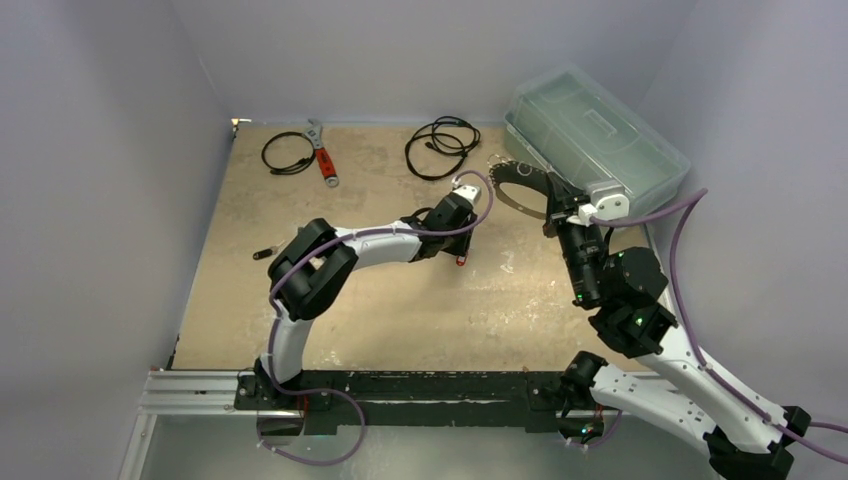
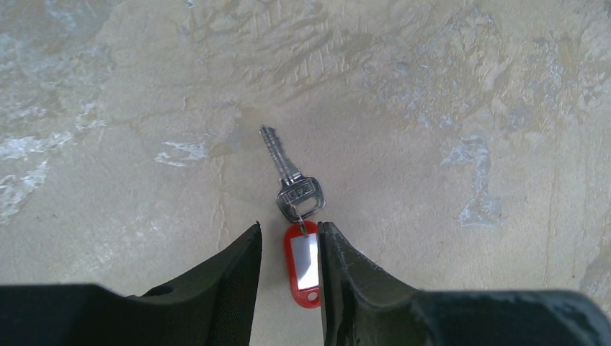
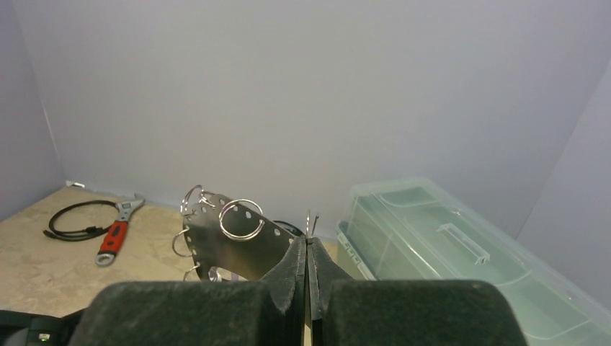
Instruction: Put the keys on the keyring
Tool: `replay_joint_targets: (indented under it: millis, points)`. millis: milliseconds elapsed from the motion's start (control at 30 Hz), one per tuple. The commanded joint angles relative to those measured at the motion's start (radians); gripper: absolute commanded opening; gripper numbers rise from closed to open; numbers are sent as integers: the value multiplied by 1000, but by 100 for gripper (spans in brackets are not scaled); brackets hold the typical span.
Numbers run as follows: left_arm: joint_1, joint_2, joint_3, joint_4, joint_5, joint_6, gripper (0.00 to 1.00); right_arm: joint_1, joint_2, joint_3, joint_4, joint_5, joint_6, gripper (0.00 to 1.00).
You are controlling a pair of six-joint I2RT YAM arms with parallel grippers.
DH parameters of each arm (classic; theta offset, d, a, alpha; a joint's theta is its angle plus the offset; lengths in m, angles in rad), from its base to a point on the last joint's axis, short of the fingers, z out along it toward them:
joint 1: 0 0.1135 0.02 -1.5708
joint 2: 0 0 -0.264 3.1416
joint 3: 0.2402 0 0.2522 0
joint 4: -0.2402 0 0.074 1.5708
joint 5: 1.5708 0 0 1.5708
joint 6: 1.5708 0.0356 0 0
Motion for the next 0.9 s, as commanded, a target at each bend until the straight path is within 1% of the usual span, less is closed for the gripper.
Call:
replay_joint_targets:
  millis: [0,100,400,667,867]
  points:
    - [-19,24,61,14,-37,4,33,0,-11,55,44,17,-5,0]
    - [-21,37,74,12,-51,11,31,0,-8,62,38,11,-6,0]
    - [-27,48,78,11,-52,21,19,0,6,62,34,-10,-2,0]
    - [-31,60,79,14,-39,27,14,0,13,65,30,-20,0,0]
    - [-33,62,81,15,-35,33,13,0,12,61,31,-23,2,0]
